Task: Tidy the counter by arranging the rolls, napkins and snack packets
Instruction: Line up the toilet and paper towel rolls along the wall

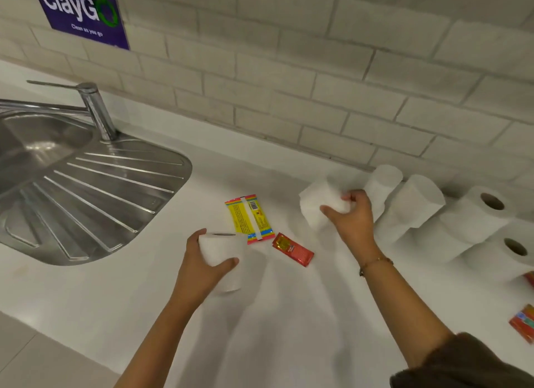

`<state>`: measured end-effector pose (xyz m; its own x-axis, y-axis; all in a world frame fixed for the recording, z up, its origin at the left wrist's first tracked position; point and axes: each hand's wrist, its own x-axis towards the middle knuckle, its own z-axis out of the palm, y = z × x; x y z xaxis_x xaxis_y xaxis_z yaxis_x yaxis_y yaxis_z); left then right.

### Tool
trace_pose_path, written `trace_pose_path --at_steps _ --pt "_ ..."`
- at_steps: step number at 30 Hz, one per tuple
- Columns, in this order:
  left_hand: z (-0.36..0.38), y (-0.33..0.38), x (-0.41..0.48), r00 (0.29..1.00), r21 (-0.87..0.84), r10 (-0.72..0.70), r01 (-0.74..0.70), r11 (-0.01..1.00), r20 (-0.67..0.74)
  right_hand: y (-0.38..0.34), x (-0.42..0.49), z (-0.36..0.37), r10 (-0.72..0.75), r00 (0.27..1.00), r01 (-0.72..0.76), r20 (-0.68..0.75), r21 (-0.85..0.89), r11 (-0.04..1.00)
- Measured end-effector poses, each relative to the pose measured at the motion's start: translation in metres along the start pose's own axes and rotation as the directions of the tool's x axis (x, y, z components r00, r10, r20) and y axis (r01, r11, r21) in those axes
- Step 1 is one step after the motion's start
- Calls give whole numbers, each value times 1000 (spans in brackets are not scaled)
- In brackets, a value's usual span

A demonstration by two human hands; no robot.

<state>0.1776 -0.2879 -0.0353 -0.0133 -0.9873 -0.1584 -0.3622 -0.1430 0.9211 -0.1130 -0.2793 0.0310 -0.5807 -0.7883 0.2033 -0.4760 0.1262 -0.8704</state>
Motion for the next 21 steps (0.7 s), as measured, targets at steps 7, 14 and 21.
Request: trace_pose_path --at_steps 7,14,21 --pt "16 22 7 994 -121 107 -107 987 -8 -15 80 14 -2 1000 0 -18 -153 988" --pt "8 21 17 991 -157 133 -131 979 -3 -7 86 24 24 1000 -22 6 -215 976" --pt "33 44 19 965 -222 210 -172 960 158 6 19 -19 -120 992 109 -26 -263 958"
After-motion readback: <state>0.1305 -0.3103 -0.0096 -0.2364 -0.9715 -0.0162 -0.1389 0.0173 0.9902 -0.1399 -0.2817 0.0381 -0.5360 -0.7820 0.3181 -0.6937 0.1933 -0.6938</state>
